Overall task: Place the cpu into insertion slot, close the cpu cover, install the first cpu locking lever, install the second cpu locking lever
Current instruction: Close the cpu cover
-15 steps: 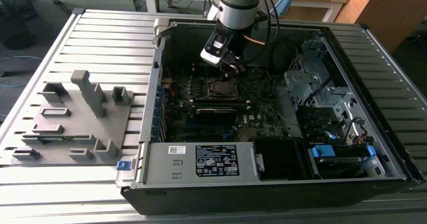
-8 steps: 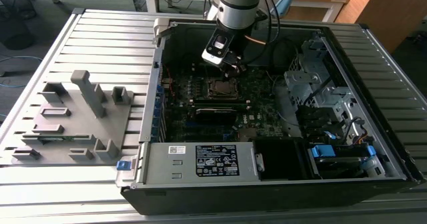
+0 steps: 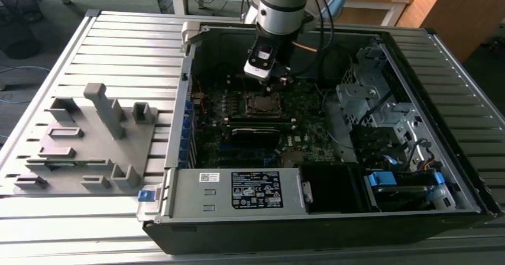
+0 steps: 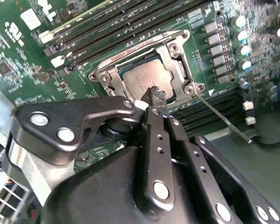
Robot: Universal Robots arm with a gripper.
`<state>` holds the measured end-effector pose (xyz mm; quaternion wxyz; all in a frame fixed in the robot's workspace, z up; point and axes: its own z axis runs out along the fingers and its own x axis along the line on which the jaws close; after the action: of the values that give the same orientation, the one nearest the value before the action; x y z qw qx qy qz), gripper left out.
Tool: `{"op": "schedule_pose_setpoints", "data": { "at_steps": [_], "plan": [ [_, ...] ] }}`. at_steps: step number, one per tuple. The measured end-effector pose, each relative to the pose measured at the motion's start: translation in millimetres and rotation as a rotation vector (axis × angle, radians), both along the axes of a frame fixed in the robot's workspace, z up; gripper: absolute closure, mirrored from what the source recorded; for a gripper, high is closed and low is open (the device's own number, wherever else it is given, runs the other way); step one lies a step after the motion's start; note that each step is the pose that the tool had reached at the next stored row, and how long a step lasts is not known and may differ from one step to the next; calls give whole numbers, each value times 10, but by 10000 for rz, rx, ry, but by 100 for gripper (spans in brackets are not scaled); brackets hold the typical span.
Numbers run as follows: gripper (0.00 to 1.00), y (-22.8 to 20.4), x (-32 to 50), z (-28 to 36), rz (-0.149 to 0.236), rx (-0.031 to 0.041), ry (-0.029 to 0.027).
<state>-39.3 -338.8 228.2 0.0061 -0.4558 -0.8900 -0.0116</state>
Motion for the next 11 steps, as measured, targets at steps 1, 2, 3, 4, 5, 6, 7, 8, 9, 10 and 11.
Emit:
{"op": "schedule_pose_setpoints", "data": {
  "at_steps": [1,2,3,4,5,6,7,8,9,10,11],
  "plan": [
    [89,0,0,-1,180,0,0],
    [89,0,0,-1,349,1,0],
    [89,0,0,-1,426,0,0],
    [89,0,0,-1,434,0,0],
    [89,0,0,-1,439,0,0],
    [89,0,0,-1,443,0,1],
    [89,0,0,-1,447,0,0],
    [89,0,0,-1,451,0,1],
    [89,0,0,-1,467,0,0],
    [89,0,0,-1,528,0,0],
    [89,0,0,-2,637,0,1]
  ]
}}
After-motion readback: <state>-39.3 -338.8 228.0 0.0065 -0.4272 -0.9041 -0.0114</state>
